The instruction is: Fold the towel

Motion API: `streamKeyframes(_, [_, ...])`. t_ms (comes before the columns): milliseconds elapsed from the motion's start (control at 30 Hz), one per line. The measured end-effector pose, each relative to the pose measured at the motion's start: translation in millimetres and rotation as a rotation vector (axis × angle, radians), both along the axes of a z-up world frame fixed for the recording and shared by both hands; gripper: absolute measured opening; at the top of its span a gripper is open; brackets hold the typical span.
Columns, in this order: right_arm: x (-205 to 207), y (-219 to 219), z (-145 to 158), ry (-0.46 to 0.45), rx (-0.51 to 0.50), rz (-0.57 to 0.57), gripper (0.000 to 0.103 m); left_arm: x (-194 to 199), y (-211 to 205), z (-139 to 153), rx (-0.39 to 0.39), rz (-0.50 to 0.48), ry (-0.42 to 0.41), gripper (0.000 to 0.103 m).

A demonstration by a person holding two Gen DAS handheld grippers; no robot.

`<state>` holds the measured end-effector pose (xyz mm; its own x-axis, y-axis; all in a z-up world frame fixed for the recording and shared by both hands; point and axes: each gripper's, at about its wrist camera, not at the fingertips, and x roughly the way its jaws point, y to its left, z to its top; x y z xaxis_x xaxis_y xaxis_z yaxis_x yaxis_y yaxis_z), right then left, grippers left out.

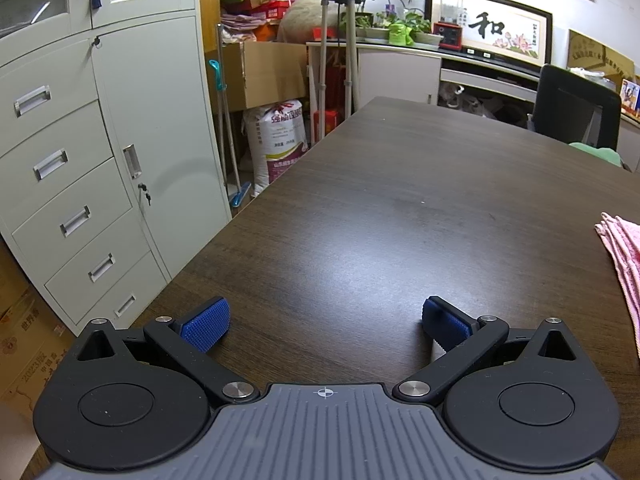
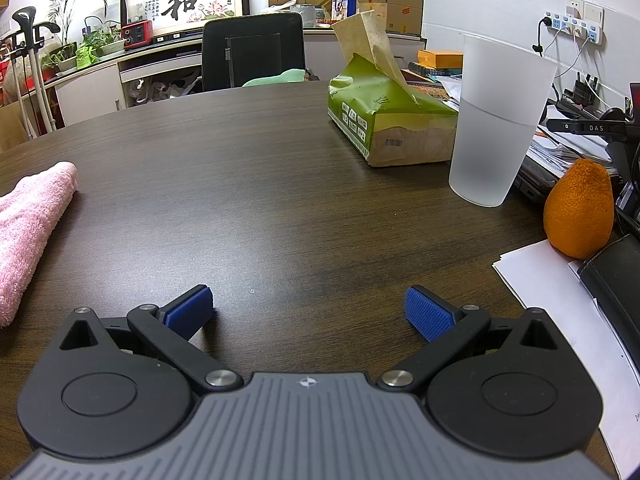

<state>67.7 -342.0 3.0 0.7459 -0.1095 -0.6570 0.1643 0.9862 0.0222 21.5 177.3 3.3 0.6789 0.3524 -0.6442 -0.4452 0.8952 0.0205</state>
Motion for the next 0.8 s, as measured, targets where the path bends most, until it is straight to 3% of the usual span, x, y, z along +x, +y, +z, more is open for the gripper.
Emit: streamKeyframes(800, [0.1,0.0,-0.1,0.0,0.0,0.0,0.103,0.7,-0.9,1.4,-0.002,0.001,-0.001,0.103])
